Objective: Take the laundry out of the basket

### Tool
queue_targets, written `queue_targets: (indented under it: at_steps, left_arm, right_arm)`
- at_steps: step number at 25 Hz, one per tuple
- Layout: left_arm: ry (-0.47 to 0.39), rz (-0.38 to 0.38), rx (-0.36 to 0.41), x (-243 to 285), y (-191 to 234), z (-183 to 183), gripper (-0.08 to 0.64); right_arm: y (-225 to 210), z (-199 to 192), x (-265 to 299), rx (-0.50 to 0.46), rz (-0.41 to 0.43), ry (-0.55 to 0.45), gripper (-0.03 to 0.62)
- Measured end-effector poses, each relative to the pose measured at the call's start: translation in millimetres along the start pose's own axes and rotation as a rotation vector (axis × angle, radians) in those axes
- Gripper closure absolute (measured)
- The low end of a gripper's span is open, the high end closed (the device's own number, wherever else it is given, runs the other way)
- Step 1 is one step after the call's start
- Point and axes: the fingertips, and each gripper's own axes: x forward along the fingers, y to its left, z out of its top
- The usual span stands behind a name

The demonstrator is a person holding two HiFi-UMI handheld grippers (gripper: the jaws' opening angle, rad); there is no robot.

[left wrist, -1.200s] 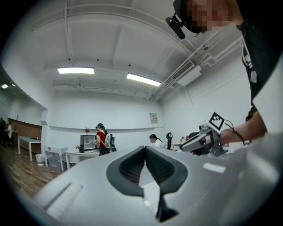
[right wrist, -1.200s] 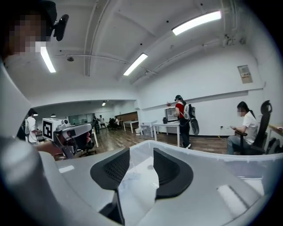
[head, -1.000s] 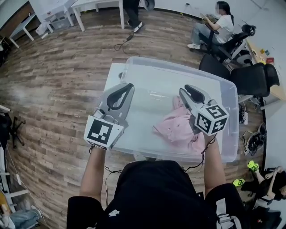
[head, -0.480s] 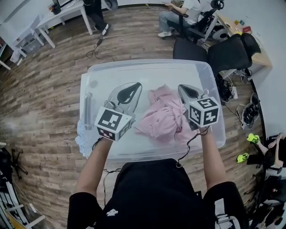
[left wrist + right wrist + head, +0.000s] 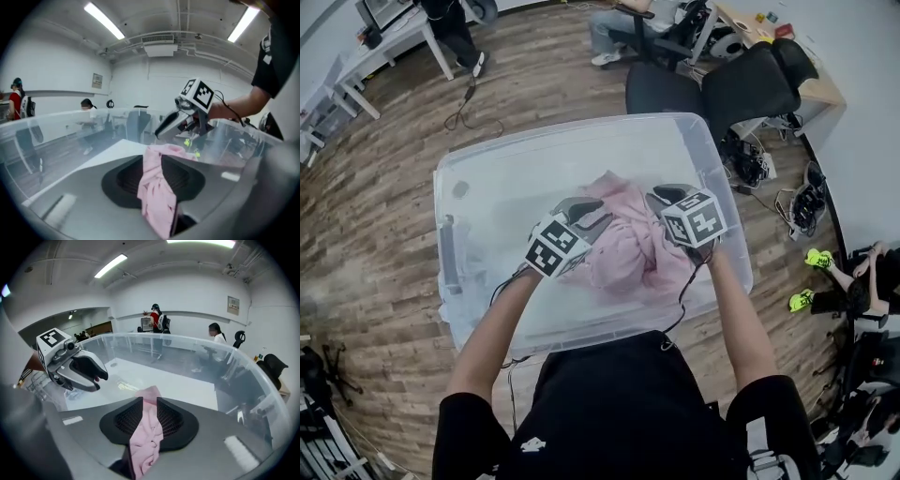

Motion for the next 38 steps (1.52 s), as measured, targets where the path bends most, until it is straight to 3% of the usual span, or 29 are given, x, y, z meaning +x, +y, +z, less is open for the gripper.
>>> queue_targets:
  at_steps: [6,7,10,13,16,20,25,30,38]
  left_arm:
    - [0.187,-0.158,-0.005,45,-31,-77,0.257]
    - [0.218,-0.186,-0.001,49,-37,-89,0.240]
    - [0.306,-0.247,0.033,57,-51,-122,0.195]
    - [0.376,-0.265,0.081,63,-56,-147,0.158]
    - [0.421,-0.271,0.073,64,-54,-164,0.156]
    - [0.457,-0.273,0.052,71,-55,-182,0.153]
    - [0.485,-0.278,-0.004,85,-54,-199,0.150]
    - [0.491,-0.272,-0.027,94,-59,-198,0.150]
    - [0.462,-0.236,-0.014,109,-72,-192,0.150]
  right_arm:
    - [-5,-46,29,0.029,0.025,0.163,0.348]
    - [-6,-54,33,0.025,0.017,0.200,0.299]
    - [-9,-75,44,0.009,0.003,0.289,0.259]
    - [-12,-90,58,-0.004,-0.008,0.341,0.227]
    - [-13,-101,70,-0.002,-0.014,0.375,0.196]
    - [-16,-116,86,-0.008,-0.050,0.416,0.193]
    - [-29,-133,111,0.088,-0.115,0.416,0.224]
    - [-34,-141,121,0.191,-0.107,0.438,0.214]
    - [-34,-144,131,0.245,-0.105,0.423,0.192]
